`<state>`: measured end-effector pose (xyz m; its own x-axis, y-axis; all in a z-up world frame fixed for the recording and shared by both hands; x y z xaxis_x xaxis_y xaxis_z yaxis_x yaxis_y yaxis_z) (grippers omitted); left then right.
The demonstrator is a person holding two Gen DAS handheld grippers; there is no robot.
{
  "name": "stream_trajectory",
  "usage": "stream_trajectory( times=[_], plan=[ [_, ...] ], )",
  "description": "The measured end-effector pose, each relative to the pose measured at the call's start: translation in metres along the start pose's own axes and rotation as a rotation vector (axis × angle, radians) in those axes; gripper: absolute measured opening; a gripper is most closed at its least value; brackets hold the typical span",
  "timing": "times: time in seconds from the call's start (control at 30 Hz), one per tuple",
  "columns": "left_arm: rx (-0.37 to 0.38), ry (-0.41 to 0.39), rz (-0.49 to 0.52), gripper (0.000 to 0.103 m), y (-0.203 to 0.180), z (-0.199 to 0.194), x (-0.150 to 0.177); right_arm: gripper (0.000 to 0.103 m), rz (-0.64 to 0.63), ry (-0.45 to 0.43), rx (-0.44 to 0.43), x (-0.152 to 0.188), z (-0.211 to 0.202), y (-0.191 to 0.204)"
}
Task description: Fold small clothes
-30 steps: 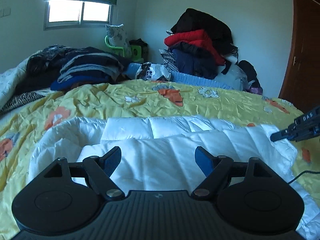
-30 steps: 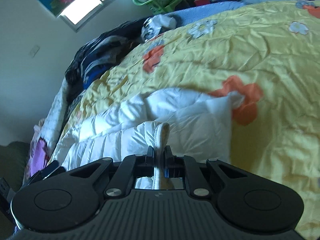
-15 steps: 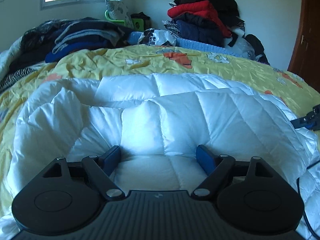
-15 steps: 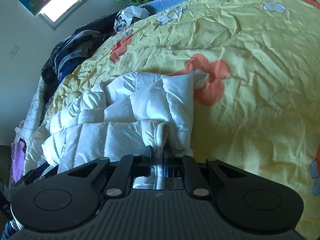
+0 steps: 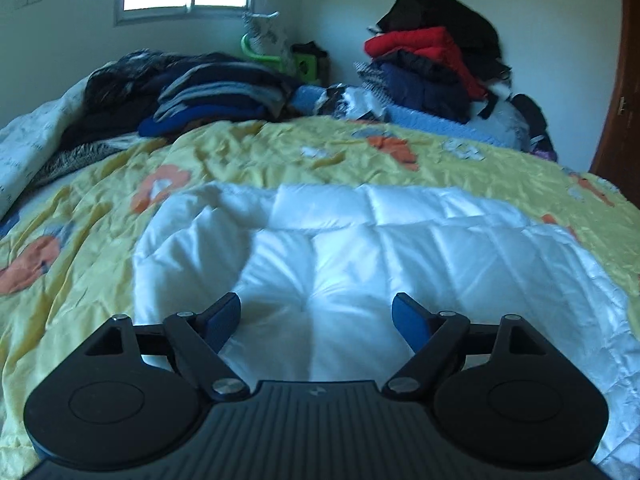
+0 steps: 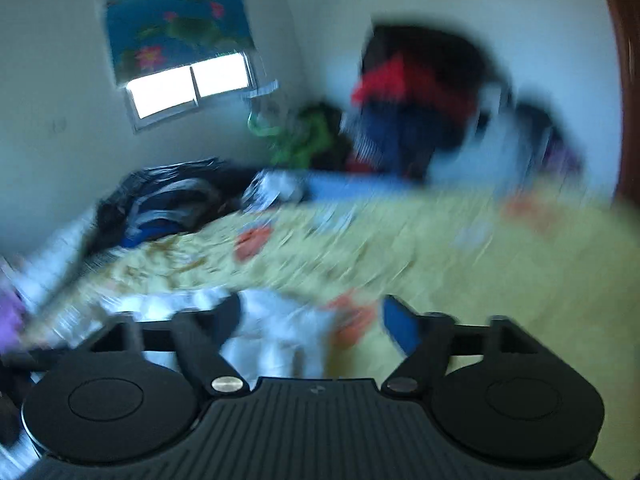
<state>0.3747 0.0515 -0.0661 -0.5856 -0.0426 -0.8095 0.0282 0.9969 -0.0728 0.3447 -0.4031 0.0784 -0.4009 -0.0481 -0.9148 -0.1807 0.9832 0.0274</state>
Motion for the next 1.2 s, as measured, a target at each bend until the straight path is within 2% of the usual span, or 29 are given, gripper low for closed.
stream_trajectory(
  times=[0.07,0.17,0.27,0.3,0.33,0.37,0.4,0.5,0.57,0.6,0.63,0.73,0.83,0.97,1.07,1.2],
  plan=[
    [-0.006,0.001,0.007,0.083,0.001,0.002,0.002,0.094,-0.182,0.031,0.11,-0.009,-0.026,-0.012],
    [-0.011,0.001,0.021,0.083,0.0,0.003,0.003,0.094,-0.428,0.107,0.418,-0.029,-0.046,-0.046],
    [-0.018,0.013,0.013,0.083,-0.002,0.005,0.001,0.095,-0.69,0.086,0.681,-0.043,-0.049,-0.058],
    [-0.017,0.017,0.008,0.083,-0.002,0.004,0.0,0.096,-0.768,0.057,0.727,-0.045,-0.044,-0.052],
    [-0.015,0.017,0.003,0.083,-0.003,0.004,-0.002,0.099,-0.799,0.023,0.727,-0.045,-0.038,-0.045],
    [-0.014,0.015,-0.003,0.083,-0.002,0.003,-0.005,0.102,-0.78,0.003,0.682,-0.042,-0.03,-0.038],
    [-0.015,0.011,-0.01,0.083,-0.003,0.003,-0.008,0.102,-0.72,-0.003,0.577,-0.038,-0.017,-0.023],
    [-0.018,-0.001,-0.027,0.083,-0.002,0.004,-0.017,0.1,-0.496,0.044,0.18,-0.013,0.028,0.022],
    [-0.027,0.004,-0.028,0.083,-0.002,0.009,-0.021,0.099,-0.358,0.103,-0.054,0.007,0.065,0.056],
    [-0.036,0.007,-0.024,0.083,-0.001,0.013,-0.023,0.098,-0.292,0.14,-0.139,0.017,0.088,0.074],
    [-0.046,0.01,-0.017,0.083,-0.001,0.017,-0.025,0.098,-0.234,0.18,-0.186,0.025,0.11,0.087],
    [-0.074,0.039,0.005,0.083,-0.001,0.033,-0.028,0.093,-0.077,0.28,-0.283,0.042,0.165,0.12],
    [-0.101,0.071,0.002,0.084,0.004,0.051,-0.025,0.093,0.021,0.321,-0.313,0.056,0.199,0.142],
    [-0.103,0.079,-0.005,0.09,0.006,0.066,-0.018,0.098,0.011,0.353,-0.259,0.083,0.217,0.149],
    [-0.082,0.092,-0.011,0.093,0.01,0.076,-0.013,0.1,0.039,0.321,-0.285,0.103,0.229,0.149],
    [-0.043,0.1,-0.053,0.098,0.019,0.088,-0.007,0.1,-0.025,0.272,-0.279,0.114,0.227,0.154]
  ],
)
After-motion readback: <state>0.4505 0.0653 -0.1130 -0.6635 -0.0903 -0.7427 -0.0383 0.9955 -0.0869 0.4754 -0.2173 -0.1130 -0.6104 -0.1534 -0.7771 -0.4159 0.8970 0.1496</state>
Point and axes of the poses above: each gripper's, at about its wrist camera, not at the fingertips, and z roughly the way its jaws point, y to its left, x to its underside, the point moved 5 cm from there along z, roughly the way its jaws point, and after that the axes turned 1 degree about -y, right-handed, at the moved point
